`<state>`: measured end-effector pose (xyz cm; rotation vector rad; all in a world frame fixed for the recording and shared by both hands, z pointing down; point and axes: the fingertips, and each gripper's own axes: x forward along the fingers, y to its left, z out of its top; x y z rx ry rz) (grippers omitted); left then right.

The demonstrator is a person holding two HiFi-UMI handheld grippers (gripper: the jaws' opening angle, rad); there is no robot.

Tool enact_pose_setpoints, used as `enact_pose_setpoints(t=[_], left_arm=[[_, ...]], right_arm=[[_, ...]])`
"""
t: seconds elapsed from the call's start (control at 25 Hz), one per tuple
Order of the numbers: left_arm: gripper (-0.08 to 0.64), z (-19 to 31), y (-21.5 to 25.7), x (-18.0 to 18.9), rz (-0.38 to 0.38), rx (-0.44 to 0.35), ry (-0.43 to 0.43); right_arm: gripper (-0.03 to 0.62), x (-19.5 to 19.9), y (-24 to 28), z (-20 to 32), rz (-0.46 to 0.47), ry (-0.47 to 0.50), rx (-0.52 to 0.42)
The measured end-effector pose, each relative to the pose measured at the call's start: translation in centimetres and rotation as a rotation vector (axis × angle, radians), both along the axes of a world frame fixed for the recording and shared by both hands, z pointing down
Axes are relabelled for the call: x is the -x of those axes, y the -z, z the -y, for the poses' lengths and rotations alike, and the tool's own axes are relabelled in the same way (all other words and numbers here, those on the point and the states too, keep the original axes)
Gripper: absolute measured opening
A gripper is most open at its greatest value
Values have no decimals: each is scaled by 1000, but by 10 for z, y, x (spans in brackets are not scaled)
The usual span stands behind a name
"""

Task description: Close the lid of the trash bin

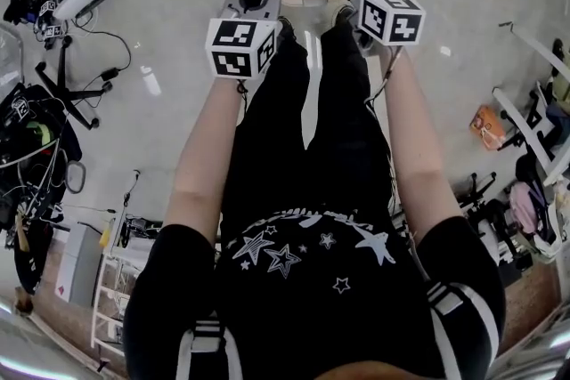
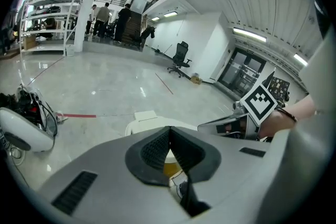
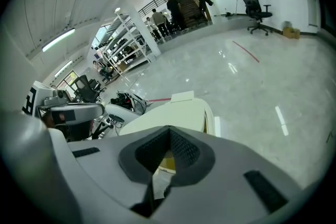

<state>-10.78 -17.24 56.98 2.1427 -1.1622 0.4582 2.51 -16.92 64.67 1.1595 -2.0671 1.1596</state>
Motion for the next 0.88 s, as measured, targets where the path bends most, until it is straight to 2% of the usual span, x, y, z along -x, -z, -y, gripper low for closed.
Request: enact_pose_setpoints(t=[0.24, 0.44, 0.88], left_arm=[[11, -13, -34, -9, 7, 72, 3], [11, -22, -57, -16, 49, 121, 13], [11, -34, -113, -20, 96, 231, 95]], right_arm=[[-5, -5, -22, -17, -4, 17, 41], [-5, -5, -45, -30, -17, 64, 83], [-5, -4, -88, -43, -24, 148, 143]])
